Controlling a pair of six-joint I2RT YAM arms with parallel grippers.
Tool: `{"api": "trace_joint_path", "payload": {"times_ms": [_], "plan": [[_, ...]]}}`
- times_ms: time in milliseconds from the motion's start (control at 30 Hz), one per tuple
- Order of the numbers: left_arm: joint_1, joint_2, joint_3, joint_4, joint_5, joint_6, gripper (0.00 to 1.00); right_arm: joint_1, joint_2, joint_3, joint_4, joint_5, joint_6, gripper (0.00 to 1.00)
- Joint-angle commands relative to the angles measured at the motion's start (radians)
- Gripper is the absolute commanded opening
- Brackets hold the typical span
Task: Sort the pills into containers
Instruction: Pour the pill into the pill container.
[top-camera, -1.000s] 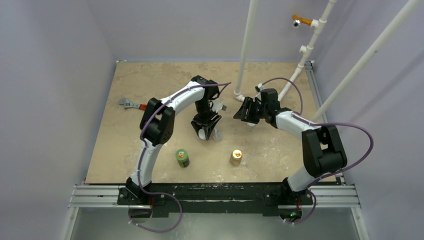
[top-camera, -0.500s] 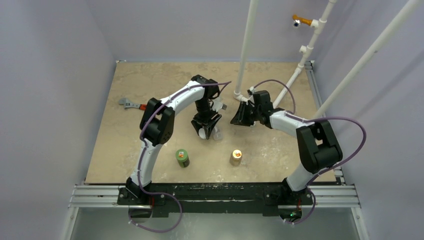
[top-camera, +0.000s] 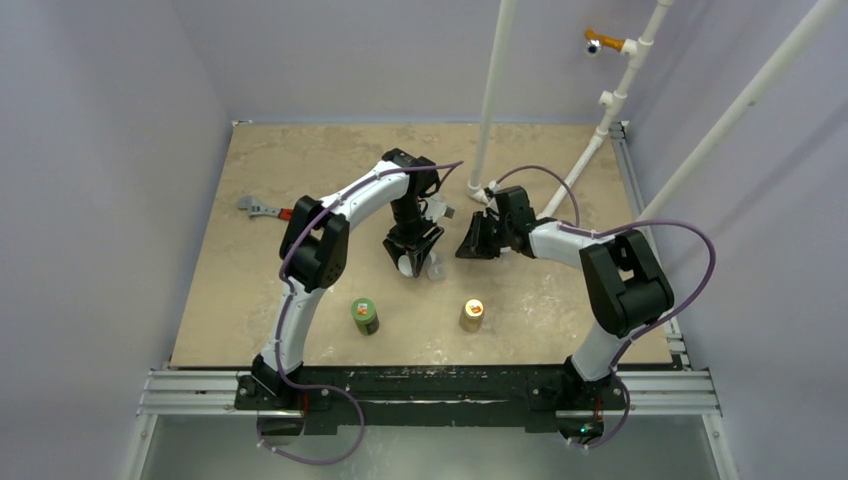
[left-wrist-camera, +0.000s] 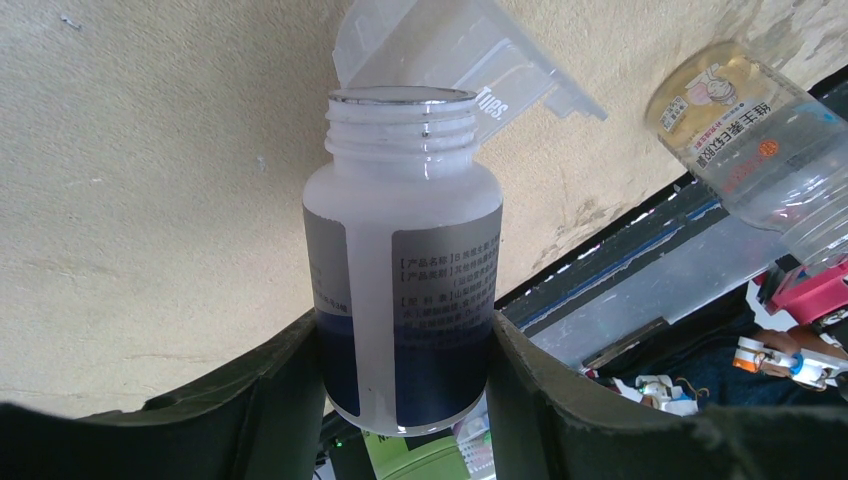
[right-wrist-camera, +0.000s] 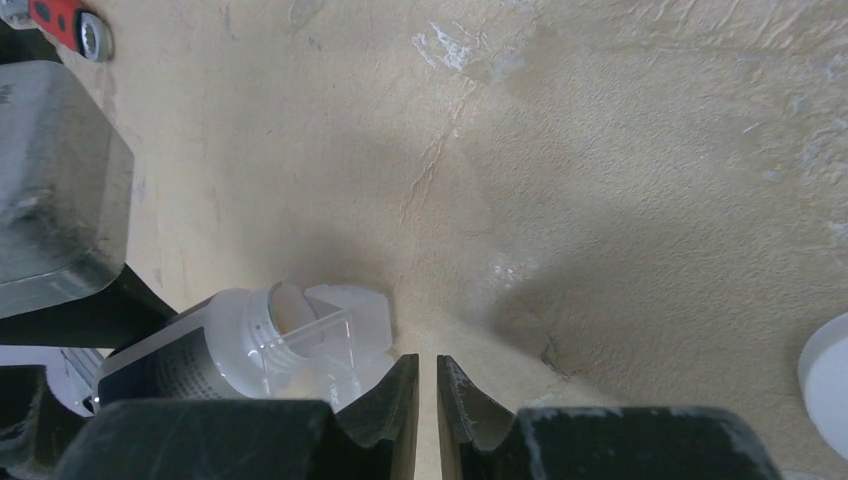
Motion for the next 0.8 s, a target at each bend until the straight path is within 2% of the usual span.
{"api": "trace_joint_path", "payload": {"times_ms": [0,767], "plan": [[0.006,-0.021,0.033,0.002,0.015,-0.010,0.00,0.020,0.012,0.028,0.036,-0.035,0.020,0.12],[0.007,-0.041,0.007,-0.005,0.001,-0.007,0.00,0.098,0.125,0.061,0.102,-0.105,0.049,0.11]]}}
